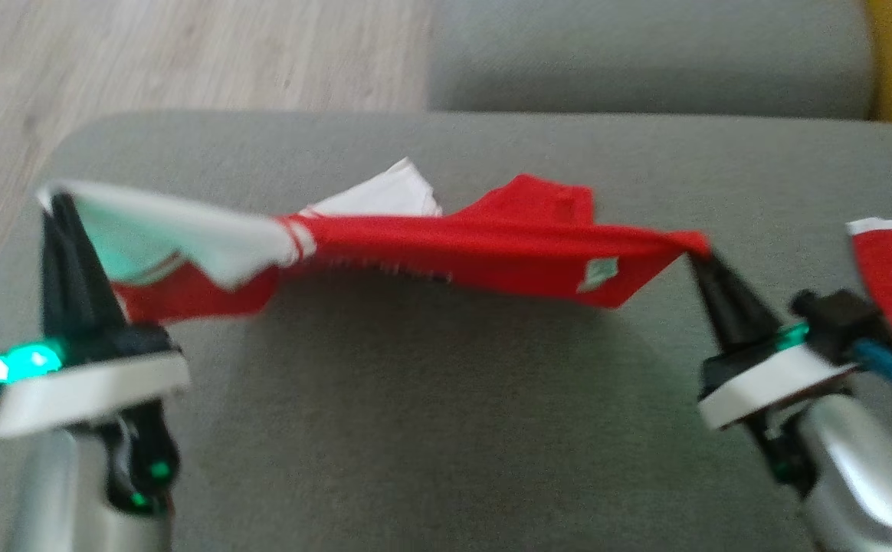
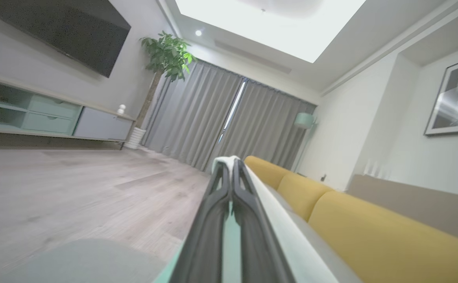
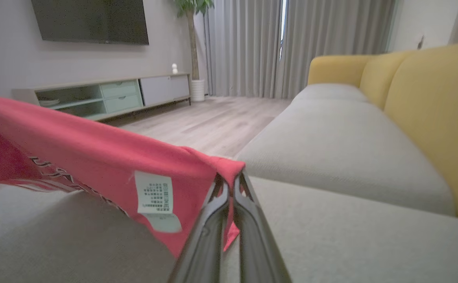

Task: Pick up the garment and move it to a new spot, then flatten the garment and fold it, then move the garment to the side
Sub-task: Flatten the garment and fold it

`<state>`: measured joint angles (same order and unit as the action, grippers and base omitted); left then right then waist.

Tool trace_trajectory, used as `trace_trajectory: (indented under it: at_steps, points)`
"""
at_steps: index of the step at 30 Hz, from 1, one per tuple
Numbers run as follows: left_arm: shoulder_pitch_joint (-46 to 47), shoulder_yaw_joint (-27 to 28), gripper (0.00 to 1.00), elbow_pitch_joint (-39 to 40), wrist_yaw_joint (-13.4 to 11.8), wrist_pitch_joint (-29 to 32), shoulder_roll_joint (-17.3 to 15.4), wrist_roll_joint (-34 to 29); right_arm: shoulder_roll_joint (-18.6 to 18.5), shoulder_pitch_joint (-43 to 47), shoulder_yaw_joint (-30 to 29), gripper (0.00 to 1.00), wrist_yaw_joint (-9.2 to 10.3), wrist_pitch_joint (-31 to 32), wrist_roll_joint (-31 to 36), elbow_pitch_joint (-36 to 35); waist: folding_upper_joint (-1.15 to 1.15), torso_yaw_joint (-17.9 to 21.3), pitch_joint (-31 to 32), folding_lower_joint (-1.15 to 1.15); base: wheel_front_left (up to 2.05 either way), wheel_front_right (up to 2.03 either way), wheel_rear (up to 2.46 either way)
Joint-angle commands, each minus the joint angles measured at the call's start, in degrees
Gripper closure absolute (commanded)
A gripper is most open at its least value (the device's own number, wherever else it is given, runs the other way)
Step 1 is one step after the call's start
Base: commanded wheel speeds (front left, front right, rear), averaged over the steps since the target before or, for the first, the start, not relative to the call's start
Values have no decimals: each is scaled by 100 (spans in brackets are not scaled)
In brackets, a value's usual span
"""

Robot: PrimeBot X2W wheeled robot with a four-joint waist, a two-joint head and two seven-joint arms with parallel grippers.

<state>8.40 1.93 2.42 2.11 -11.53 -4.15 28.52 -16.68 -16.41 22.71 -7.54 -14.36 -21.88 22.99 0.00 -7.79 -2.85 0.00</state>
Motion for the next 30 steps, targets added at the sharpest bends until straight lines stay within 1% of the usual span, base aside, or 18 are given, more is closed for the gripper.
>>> trace_trajectory:
  at_steps: [1,6,9,12,15,17,19,22,24,27,28,29,30]
  points:
    - [552,174,100,394,58,161,-215,112,-246,-18,-128,100,5,-63,48,-369,0,405,402,0,0,0,0]
    - [1488,132,100,775,169,717,-380,530,-878,-328,-711,100,5,-48,79,-1043,0,787,719,0,0,0,0]
    - [1968,82,100,947,200,1004,-418,773,-1168,-511,-1001,100,5,161,33,-1502,0,975,831,0,0,0,0]
    - [2221,-6,100,1063,96,1373,-348,1024,-1344,-605,-1256,100,5,549,-20,-1934,0,1115,853,0,0,0,0]
    - [2199,-165,100,995,-125,1843,-285,1157,-1315,-569,-1464,100,5,977,-37,-2049,0,1179,787,0,0,0,0]
    - [2066,-304,100,834,-264,2132,-258,1175,-1214,-470,-1464,100,5,1359,-144,-1896,0,1168,685,0,0,0,0]
    - [1915,-445,100,620,-349,2318,-218,1187,-1079,-381,-1357,100,5,1719,-323,-1604,0,1112,540,0,0,0,0]
    - [1742,-645,100,241,-348,2384,-121,1268,-971,-352,-996,100,5,2121,-530,-1024,0,973,263,0,0,0,0]
    - [1715,-779,100,-19,-284,2334,-75,1284,-877,-460,-812,100,5,2155,-694,-604,0,879,8,0,0,0,0]
    - [1806,-946,100,-420,-146,2128,-12,1296,-773,-776,-536,100,5,1893,-750,58,0,767,-344,0,0,0,0]
    - [1806,-946,100,-420,-146,2128,-12,1296,-773,-776,-536,100,5,1893,-750,58,0,767,-344,0,0,0,0]
    - [1860,-981,100,-568,-108,2026,1,1271,-749,-882,-411,73,5,1793,-703,261,0,741,-424,0,0,0,0]
    - [1919,-1006,100,-720,-78,1930,10,1246,-713,-983,-337,30,5,1667,-673,442,0,722,-498,0,0,0,0]
